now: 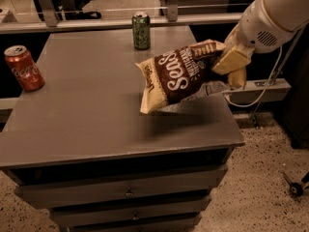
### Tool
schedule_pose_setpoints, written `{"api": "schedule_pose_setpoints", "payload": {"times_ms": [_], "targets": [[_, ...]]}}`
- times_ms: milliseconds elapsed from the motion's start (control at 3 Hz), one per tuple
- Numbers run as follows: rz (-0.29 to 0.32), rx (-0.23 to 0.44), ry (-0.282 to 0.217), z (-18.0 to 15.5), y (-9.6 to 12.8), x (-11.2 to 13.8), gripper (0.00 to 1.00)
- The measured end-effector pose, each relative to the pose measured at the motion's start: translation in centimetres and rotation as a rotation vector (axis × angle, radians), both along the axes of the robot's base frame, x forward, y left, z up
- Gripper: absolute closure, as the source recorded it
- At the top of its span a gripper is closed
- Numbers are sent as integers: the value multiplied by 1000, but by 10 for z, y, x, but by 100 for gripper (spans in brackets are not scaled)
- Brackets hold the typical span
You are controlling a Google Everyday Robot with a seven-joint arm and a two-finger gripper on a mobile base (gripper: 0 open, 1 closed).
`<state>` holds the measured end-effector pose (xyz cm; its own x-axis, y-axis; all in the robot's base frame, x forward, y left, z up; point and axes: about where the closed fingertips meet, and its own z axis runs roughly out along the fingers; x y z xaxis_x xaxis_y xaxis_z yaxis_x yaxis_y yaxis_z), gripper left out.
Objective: Move brown chip bag near green can
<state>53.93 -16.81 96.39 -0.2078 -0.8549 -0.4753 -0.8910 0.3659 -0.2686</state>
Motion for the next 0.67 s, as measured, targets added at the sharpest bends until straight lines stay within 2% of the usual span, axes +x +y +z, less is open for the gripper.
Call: {"api": "schedule_pose_setpoints", "payload": {"times_ms": [333, 667], "targets": [[-88, -46, -47, -1, -38, 41, 100], [-148, -75, -89, 3, -67, 81, 100]]}}
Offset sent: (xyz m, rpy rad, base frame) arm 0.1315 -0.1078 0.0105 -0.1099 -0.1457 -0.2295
